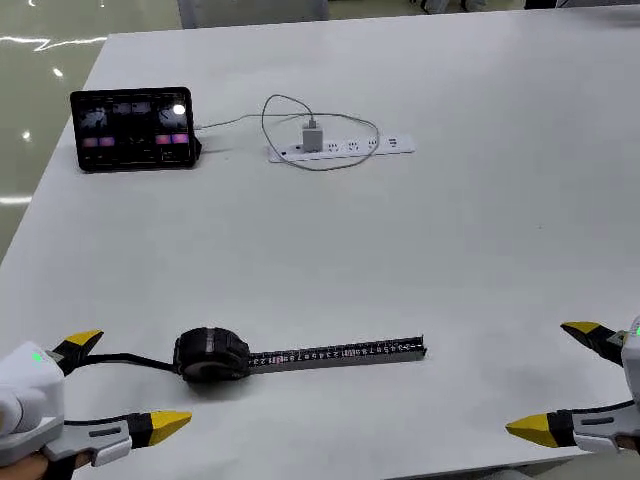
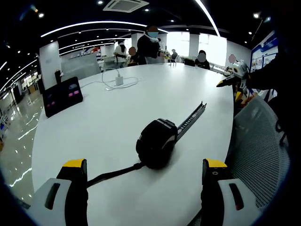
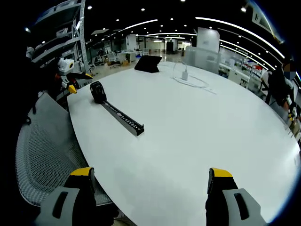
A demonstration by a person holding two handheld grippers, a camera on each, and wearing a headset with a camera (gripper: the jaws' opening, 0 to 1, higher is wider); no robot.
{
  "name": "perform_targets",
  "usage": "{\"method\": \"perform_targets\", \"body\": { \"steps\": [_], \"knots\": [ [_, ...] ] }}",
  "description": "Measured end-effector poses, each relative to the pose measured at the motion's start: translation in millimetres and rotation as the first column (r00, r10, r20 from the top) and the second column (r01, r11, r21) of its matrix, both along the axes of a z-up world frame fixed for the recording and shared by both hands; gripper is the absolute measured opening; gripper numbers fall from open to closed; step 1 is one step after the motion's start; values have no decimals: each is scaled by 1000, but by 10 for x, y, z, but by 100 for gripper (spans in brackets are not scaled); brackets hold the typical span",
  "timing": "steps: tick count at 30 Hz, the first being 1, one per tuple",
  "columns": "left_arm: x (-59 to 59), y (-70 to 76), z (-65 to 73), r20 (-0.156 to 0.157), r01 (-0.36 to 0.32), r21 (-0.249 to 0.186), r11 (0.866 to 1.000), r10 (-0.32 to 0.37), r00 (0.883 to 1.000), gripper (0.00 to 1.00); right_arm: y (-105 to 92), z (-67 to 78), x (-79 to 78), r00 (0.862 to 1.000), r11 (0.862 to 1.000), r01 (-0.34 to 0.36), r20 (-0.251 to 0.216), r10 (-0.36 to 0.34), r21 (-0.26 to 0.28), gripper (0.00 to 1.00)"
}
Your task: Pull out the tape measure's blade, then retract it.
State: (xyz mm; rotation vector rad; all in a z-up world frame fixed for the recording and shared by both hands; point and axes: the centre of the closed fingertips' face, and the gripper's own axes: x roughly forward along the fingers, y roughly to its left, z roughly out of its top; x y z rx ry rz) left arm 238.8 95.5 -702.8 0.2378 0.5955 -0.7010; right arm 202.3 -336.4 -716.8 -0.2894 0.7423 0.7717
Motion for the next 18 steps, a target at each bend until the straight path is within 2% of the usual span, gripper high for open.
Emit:
{"method": "perform_targets", "body": {
  "steps": [7,10,12,14,18],
  "knots": [
    [12,46,22,9,-17,29,999,16,1000,99,5,-16,-56,1000,1000,-6,-5,6,0,99],
    [34,37,56,3,-31,10,999,31,1000,99,6,-35,-89,1000,1000,-17,-23,17,-14,99],
    [18,10,52,-15,-28,2,1000,28,1000,99,-15,-54,-96,999,1000,-10,-46,9,-27,99],
    [22,3,53,-10,-23,11,1000,23,1000,99,-14,-44,-94,999,999,-13,-44,11,-29,99],
    [44,-11,107,-10,-31,3,999,32,999,99,-24,-34,-78,999,999,-14,-41,13,-34,99]
  ]
}}
